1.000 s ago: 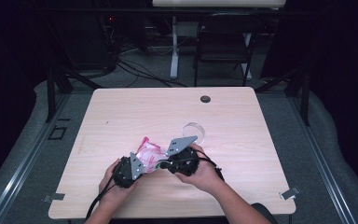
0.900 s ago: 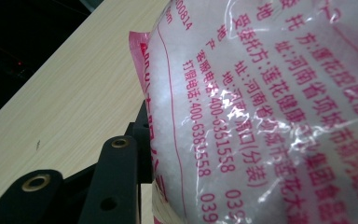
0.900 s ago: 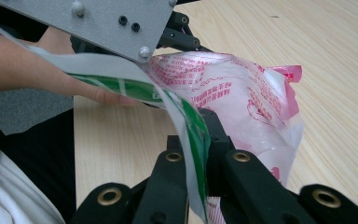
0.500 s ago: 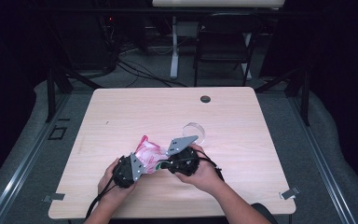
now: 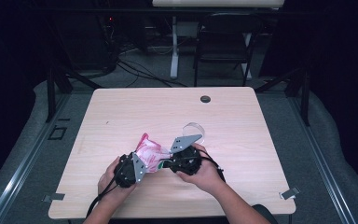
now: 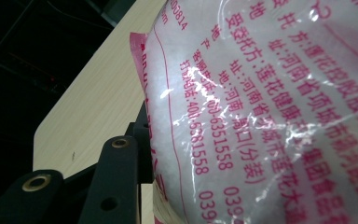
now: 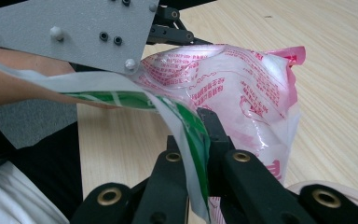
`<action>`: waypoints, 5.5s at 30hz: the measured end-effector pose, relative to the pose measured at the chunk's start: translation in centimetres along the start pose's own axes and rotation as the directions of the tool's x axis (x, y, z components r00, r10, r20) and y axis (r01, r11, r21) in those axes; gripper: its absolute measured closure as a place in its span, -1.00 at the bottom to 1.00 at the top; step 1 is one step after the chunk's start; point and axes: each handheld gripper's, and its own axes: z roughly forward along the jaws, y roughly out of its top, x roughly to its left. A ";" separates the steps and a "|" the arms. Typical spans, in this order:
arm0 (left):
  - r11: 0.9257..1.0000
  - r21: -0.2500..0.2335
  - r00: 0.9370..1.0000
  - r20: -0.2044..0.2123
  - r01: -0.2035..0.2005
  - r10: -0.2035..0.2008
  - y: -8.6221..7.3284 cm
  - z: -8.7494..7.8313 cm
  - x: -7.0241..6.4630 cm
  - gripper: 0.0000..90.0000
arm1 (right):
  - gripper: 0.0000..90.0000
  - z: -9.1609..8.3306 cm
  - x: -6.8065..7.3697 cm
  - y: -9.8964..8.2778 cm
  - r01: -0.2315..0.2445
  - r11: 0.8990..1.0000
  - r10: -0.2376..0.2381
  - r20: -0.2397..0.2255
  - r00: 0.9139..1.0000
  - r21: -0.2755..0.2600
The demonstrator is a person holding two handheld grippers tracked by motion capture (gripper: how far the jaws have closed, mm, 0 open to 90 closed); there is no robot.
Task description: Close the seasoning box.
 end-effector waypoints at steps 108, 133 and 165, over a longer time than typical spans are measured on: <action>0.922 0.056 0.894 -0.231 -0.383 0.385 5.6 0.6 0.7 0.37 | 0.98 -3.0 -2.9 -2.2 -0.211 0.971 0.218 0.058 0.974 -0.110; 0.895 0.072 0.853 -0.279 -0.440 0.442 6.1 0.2 0.7 0.37 | 0.97 -3.2 -2.9 -2.2 -0.208 0.971 0.217 0.073 0.973 -0.114; 0.862 0.082 0.803 -0.327 -0.501 0.498 7.3 -0.6 1.0 0.40 | 0.99 -3.6 -2.9 -2.2 -0.208 0.970 0.219 0.076 0.973 -0.127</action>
